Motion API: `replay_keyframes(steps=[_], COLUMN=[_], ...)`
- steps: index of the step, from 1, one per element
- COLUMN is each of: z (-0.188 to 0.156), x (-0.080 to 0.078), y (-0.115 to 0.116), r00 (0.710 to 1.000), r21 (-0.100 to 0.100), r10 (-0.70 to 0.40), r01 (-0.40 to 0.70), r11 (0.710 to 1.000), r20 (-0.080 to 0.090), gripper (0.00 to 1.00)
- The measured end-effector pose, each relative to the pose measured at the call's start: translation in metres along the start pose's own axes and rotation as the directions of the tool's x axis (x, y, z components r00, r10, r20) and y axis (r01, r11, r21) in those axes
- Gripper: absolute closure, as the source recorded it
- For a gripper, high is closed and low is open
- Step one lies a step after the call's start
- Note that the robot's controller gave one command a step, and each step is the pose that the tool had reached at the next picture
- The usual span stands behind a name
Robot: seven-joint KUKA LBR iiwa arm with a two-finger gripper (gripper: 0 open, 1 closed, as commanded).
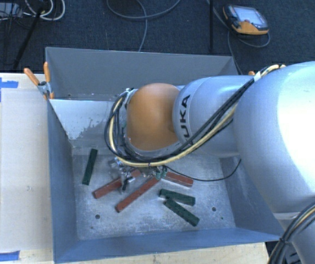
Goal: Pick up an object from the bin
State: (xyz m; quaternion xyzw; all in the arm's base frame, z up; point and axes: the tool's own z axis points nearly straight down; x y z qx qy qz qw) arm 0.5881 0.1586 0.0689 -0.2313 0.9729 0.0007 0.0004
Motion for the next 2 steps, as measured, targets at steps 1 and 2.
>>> replay_keyframes(steps=[1, 2], z=[-0.012, -0.095], x=[-0.001, -0.003], y=[-0.001, -0.001], r00=[1.0, 1.0], r21=[0.0, 0.003], r10=[0.005, 0.01], r01=[-0.005, -0.01], r11=[1.0, 1.0], r20=[0.002, 0.008], gripper=[1.0, 1.0])
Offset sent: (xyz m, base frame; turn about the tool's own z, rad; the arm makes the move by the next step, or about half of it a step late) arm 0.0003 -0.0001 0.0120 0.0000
